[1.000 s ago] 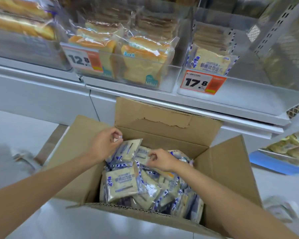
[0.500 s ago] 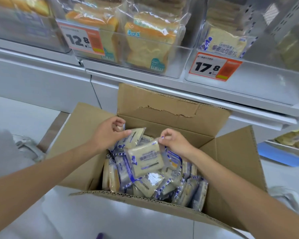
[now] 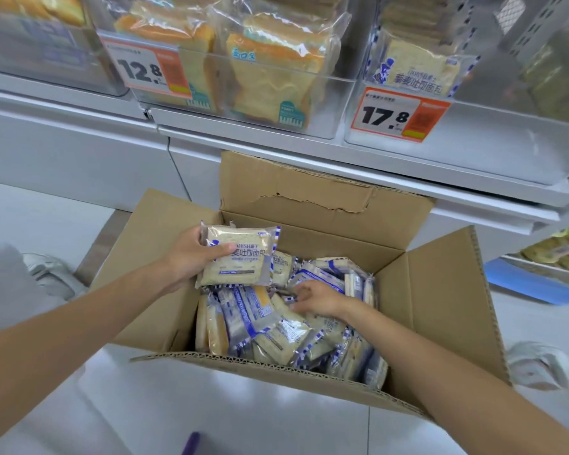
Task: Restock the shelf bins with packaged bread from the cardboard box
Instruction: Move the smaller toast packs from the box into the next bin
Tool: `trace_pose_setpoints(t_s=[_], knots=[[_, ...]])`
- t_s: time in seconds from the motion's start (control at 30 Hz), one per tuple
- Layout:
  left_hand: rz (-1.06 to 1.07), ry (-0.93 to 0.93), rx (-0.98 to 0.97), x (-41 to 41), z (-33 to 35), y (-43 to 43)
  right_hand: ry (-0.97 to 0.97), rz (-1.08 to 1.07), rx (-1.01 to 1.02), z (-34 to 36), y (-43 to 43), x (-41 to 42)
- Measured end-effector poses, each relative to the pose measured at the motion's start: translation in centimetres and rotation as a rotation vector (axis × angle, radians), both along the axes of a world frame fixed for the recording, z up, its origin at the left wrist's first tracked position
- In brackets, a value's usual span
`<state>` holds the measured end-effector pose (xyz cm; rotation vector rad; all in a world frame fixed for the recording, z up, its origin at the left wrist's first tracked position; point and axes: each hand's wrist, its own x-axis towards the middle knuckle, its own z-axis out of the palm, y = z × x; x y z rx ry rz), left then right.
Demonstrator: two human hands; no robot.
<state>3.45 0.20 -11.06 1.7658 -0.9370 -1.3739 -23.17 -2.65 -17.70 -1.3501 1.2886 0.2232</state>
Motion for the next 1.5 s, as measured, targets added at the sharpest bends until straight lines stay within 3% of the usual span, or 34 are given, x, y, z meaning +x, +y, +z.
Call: trace_pose_setpoints(t_s=[0.1,0.23,0.53,0.77,0.87,0.93,1.03,1.13,1.23,1.3,1.5], knots=[[0.017,-0.008,0.000,0.3,0.1,0.2,0.090,0.054,-0.023,-2.4,1.1,1.0],[0.033,-0.010,0.017,0.9,0.0,0.1,0.062,0.044,-0.083,-2.1,0.6,0.6],[-0.048,-0.021,-0.078,-2.3,3.6,-1.1,-0.256,0.021,-0.461,14.2,-5.7,-3.6],[-0.197,0.048,-0.218,-9.1,10.9,-3.0,-0.295,0.041,-0.709,20.8,-5.8,-1.5],[-0.165,-0.019,-0.324,-9.9,14.0,-4.1,-0.193,0.121,-0.689,24.1,-5.8,-2.6],[-0.211,-0.077,-0.395,-10.8,16.4,-4.9,-0.116,0.183,-0.785,26.4,-5.9,-3.3],[-0.291,-0.187,-0.548,-11.9,20.7,-6.7,-0.076,0.187,-0.977,30.5,-6.9,-4.7],[-0.335,-0.384,-0.680,-11.5,23.2,-9.5,0.041,0.124,-1.291,34.4,-9.2,-7.4],[-0.271,-0.536,-0.728,-11.2,23.1,-12.1,0.135,0.060,-1.462,36.4,-11.8,-9.7],[-0.204,-0.625,-0.799,-11.6,22.6,-13.6,0.243,0.087,-1.474,36.4,-14.0,-10.4],[-0.217,-0.783,-0.888,-12.5,20.7,-15.9,0.603,0.263,-1.178,30.6,-19.4,-8.3]])
